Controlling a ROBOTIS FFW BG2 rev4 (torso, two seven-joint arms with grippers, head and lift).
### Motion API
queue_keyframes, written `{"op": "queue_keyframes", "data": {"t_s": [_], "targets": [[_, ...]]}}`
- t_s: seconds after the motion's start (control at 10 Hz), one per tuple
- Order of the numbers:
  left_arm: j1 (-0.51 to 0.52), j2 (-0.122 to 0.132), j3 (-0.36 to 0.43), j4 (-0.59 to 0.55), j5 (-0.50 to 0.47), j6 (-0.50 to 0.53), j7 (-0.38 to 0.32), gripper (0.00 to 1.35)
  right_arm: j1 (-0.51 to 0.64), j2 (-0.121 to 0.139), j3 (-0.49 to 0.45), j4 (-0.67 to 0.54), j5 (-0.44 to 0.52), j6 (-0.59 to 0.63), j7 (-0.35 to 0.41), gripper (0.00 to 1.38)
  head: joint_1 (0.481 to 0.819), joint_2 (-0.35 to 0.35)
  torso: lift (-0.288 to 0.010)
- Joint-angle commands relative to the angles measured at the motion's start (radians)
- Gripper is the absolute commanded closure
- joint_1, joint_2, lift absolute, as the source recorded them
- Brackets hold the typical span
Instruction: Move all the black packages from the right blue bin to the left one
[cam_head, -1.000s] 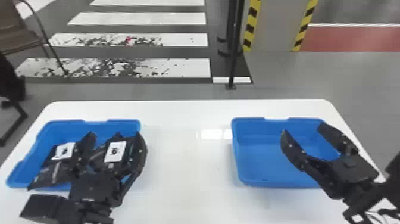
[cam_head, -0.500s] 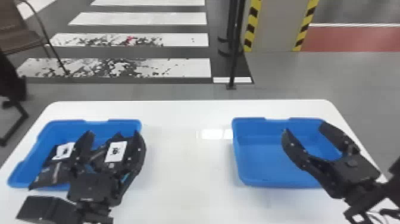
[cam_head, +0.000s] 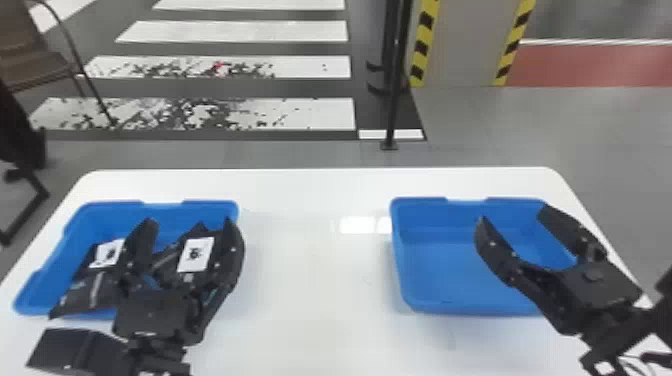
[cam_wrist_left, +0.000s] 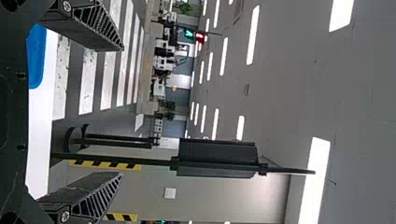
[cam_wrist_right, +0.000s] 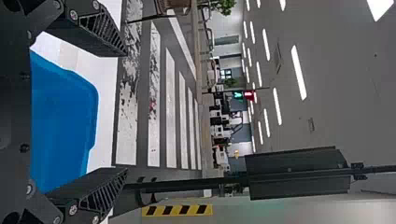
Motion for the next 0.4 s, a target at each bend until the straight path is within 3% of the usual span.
{"op": "queue_keyframes", "data": {"t_s": [0.0, 0.3], "targets": [[0.0, 0.0, -0.001, 0.0, 0.0, -0.01, 0.0, 0.09, 0.005, 0.0, -0.002, -0.003, 0.002, 0.0, 0.0, 0.16, 0.695, 0.009, -0.154], [0.0, -0.001, 0.004, 0.0, 0.0, -0.012, 0.0, 0.09, 0.007, 0.0, -0.002, -0.013, 0.01, 0.0, 0.0, 0.16, 0.695, 0.01, -0.154]]}}
